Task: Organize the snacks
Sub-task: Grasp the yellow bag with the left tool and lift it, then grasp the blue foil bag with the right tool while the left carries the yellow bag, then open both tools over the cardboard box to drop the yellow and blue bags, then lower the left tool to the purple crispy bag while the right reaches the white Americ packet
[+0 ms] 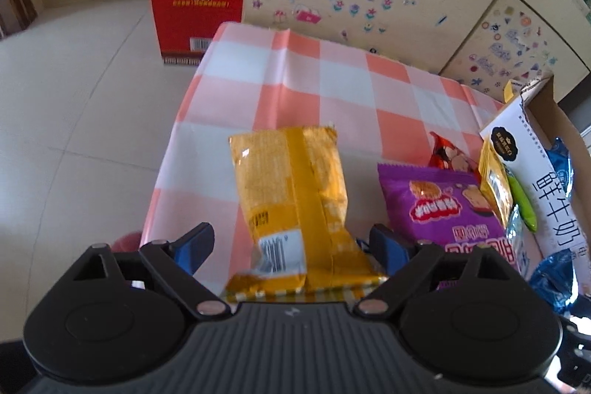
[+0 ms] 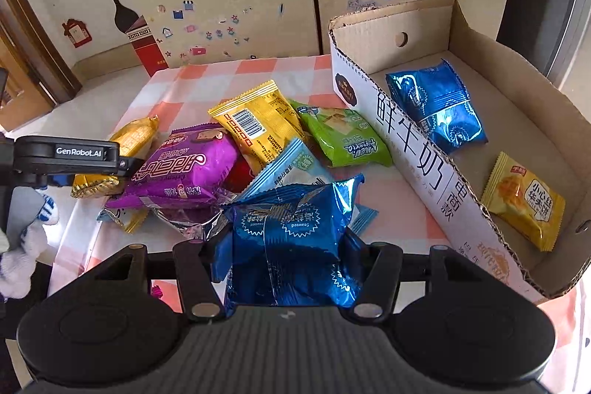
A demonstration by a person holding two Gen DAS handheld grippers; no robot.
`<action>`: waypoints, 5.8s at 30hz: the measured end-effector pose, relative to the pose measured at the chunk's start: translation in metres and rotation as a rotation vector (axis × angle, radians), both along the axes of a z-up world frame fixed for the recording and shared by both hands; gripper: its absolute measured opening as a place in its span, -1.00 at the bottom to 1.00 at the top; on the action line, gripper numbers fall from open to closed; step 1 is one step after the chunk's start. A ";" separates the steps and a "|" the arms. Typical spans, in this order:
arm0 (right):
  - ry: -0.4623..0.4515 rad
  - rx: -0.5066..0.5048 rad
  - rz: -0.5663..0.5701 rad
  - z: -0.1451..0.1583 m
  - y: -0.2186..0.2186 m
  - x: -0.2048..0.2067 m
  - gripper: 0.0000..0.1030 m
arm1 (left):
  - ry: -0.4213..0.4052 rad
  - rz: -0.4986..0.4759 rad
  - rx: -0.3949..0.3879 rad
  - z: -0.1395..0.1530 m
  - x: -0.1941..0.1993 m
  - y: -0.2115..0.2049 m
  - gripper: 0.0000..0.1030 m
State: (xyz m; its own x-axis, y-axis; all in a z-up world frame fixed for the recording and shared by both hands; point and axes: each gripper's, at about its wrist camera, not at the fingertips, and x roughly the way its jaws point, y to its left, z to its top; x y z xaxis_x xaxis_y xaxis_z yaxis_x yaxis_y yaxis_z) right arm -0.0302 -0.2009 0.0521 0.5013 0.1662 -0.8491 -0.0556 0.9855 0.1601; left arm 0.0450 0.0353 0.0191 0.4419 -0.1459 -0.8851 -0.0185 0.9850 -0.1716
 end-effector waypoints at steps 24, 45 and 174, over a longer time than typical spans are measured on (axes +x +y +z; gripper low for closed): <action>-0.036 0.007 -0.010 0.006 0.000 0.004 0.25 | -0.208 -0.167 0.044 0.031 -0.012 -0.025 -0.07; -0.163 0.001 -0.076 0.038 -0.020 0.006 0.25 | -0.378 -0.308 0.070 0.062 -0.035 -0.074 -0.07; -0.017 0.017 0.231 -0.004 -0.008 0.022 0.75 | -0.062 -0.422 0.087 0.004 0.021 -0.063 0.74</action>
State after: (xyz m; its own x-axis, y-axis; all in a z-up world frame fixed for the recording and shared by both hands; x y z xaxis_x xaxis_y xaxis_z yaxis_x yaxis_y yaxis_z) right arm -0.0083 -0.2094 0.0480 0.4623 0.2927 -0.8370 -0.2826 0.9433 0.1739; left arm 0.0655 -0.0272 0.0236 0.4123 -0.2515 -0.8757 0.3966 0.9149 -0.0760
